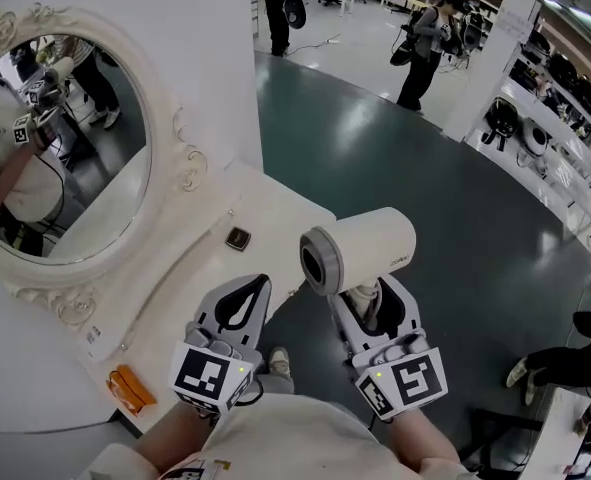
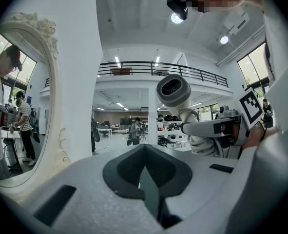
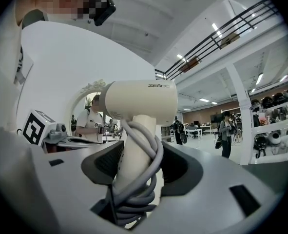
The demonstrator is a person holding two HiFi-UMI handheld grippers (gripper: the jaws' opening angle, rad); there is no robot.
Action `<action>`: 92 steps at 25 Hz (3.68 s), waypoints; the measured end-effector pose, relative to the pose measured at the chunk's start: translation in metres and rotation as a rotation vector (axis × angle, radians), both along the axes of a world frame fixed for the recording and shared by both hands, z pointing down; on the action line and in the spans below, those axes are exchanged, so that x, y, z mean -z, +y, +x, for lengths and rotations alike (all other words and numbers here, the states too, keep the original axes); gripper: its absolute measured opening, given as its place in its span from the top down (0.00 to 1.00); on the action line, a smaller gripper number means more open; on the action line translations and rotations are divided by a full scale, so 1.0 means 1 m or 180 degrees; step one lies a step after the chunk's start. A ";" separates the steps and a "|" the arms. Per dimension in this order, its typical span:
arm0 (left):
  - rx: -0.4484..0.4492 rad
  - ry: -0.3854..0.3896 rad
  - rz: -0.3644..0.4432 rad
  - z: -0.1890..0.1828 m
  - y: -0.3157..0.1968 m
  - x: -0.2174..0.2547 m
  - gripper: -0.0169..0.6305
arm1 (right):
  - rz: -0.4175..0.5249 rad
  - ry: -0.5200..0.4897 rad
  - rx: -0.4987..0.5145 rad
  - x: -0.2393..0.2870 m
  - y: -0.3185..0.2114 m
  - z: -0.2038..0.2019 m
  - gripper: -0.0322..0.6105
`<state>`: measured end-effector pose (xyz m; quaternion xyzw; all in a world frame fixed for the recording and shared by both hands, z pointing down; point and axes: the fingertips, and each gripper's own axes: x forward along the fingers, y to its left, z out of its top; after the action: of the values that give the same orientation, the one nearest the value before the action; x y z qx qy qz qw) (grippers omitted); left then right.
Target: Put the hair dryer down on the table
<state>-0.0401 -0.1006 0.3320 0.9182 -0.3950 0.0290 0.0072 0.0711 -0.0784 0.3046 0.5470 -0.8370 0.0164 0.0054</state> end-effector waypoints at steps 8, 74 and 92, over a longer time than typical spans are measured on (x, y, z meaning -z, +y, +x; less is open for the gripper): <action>-0.0004 0.0045 0.0033 -0.026 -0.063 0.006 0.95 | 0.0081 -0.0028 -0.0018 0.012 -0.063 -0.026 0.59; 0.0638 -0.0209 -0.0983 -0.004 -0.246 -0.128 0.95 | -0.1093 0.0434 0.0578 -0.145 -0.296 -0.038 0.59; 0.0570 -0.0243 -0.1993 0.002 -0.287 -0.308 0.95 | -0.2364 0.0690 0.0603 -0.371 -0.326 -0.033 0.59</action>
<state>-0.0381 -0.3873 0.6399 0.8313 -0.4461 0.1827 0.2769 0.0384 -0.4047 0.6752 0.4268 -0.8154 0.2596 0.2926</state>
